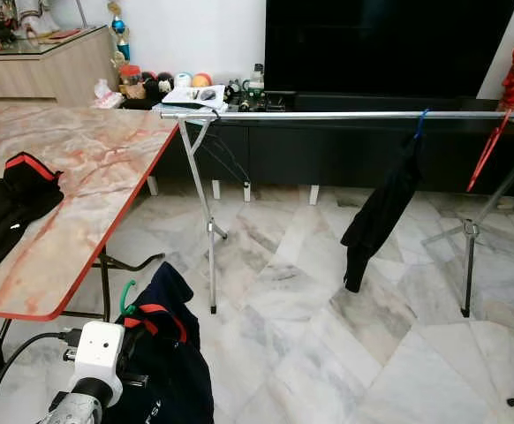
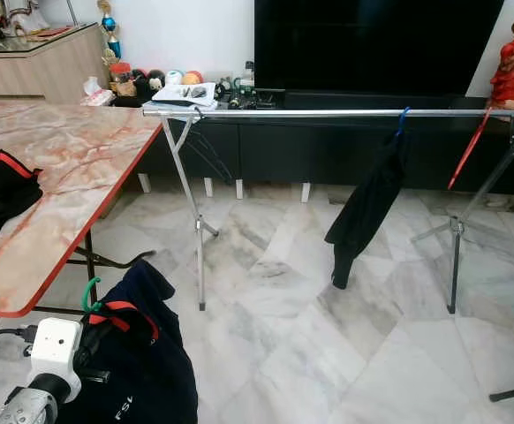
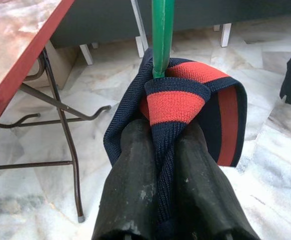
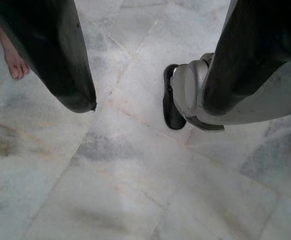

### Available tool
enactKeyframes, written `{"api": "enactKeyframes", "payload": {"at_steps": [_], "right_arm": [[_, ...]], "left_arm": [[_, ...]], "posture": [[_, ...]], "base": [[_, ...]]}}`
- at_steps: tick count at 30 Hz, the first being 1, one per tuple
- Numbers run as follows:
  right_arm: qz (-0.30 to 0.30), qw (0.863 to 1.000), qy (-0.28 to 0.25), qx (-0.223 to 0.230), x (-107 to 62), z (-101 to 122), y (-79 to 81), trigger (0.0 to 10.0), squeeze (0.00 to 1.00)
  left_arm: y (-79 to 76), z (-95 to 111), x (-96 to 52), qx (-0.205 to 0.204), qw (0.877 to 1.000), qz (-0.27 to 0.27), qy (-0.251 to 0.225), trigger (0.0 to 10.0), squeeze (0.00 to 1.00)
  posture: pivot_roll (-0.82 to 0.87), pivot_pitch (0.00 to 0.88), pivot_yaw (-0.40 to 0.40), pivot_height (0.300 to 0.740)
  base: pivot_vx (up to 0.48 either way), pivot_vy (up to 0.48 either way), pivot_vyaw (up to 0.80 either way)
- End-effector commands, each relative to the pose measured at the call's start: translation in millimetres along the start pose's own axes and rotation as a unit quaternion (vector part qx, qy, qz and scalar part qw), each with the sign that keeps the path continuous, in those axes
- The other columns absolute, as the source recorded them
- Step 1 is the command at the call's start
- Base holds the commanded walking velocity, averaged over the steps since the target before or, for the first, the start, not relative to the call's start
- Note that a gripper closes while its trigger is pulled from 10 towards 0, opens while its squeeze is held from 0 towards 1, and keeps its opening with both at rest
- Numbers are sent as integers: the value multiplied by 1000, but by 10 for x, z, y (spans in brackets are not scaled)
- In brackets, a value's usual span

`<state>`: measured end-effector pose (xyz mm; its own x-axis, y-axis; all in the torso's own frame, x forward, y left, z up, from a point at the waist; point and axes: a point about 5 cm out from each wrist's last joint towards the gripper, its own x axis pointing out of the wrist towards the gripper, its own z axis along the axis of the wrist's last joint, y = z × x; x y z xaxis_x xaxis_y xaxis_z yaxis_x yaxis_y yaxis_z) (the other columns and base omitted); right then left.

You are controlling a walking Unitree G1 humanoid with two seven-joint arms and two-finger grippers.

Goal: Hang hanger

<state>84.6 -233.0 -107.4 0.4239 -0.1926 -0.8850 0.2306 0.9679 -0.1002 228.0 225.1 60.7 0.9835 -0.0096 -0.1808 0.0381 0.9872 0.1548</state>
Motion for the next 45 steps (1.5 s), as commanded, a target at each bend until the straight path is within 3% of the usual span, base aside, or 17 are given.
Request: {"api": "enactKeyframes", "payload": {"at_steps": [1, 35, 41, 45], "right_arm": [[-1, 1000, 3, -1, -8, -32, -4, 10000, 0], [-1, 1000, 7, 2, -12, -50, -11, 10000, 0], [7, 1000, -17, -3, 10, 62, 37, 10000, 0], [14, 999, -51, -6, 43, 255, 95, 10000, 0]], "left_arm": [[22, 96, -3, -3, 1000, 2, -23, 10000, 0], [16, 110, 7, 2, 1000, -3, -24, 10000, 0], [-20, 156, 22, 0, 999, -20, -29, 10000, 0], [-87, 196, 45, -3, 998, -49, -31, 10000, 0]], "posture": [[115, 0, 50, 740], [115, 0, 55, 740], [118, 0, 55, 740], [118, 0, 57, 740]], "base": [[-296, 0, 0], [-258, 0, 0], [0, 0, 0], [0, 0, 0]]}}
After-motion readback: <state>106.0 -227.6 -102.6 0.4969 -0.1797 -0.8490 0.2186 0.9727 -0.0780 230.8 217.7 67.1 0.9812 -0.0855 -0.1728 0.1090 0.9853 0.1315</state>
